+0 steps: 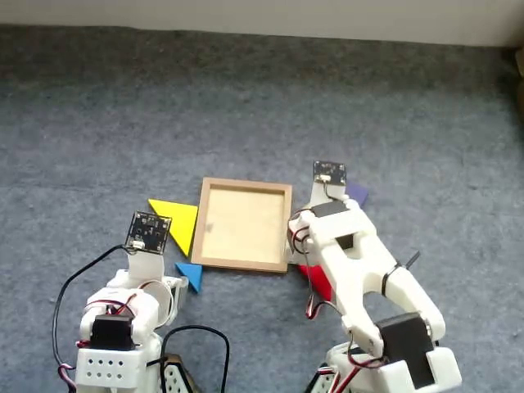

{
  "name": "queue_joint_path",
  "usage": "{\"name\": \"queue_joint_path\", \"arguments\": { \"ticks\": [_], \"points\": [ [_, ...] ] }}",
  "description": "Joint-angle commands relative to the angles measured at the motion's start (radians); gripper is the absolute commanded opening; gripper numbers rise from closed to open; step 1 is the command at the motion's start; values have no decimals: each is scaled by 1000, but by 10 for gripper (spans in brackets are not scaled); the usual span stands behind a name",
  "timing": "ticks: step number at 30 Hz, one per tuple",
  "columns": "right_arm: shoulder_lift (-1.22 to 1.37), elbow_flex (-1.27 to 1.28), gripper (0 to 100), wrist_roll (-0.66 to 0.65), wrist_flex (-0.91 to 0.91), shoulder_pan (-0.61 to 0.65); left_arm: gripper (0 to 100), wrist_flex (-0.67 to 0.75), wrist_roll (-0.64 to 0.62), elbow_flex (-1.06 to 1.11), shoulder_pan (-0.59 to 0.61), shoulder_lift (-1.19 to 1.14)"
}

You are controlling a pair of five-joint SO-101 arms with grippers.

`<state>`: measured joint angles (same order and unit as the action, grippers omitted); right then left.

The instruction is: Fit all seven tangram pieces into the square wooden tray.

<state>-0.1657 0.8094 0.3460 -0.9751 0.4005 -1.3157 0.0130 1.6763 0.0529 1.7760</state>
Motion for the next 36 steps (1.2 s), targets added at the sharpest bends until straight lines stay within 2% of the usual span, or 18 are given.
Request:
{"name": "queue_joint_path", "arguments": {
  "ticks": [1, 8, 16, 21, 28, 36],
  "points": [
    [-203, -7, 111, -21, -68, -5, 203, -6, -11, 19, 1, 39],
    [-455, -7, 112, -23, -41, 30, 203, -6, -11, 19, 1, 39],
    [-467, -7, 112, -23, 148, 174, 203, -6, -11, 19, 1, 39],
    [-357, -45, 112, -23, 257, 239, 203, -6, -11, 19, 1, 39],
    [-71, -222, 112, -14, 262, 245, 203, -6, -11, 19, 1, 39],
    [97, -255, 112, -12, 262, 240, 203, -6, -11, 19, 1, 39]
  ]
}}
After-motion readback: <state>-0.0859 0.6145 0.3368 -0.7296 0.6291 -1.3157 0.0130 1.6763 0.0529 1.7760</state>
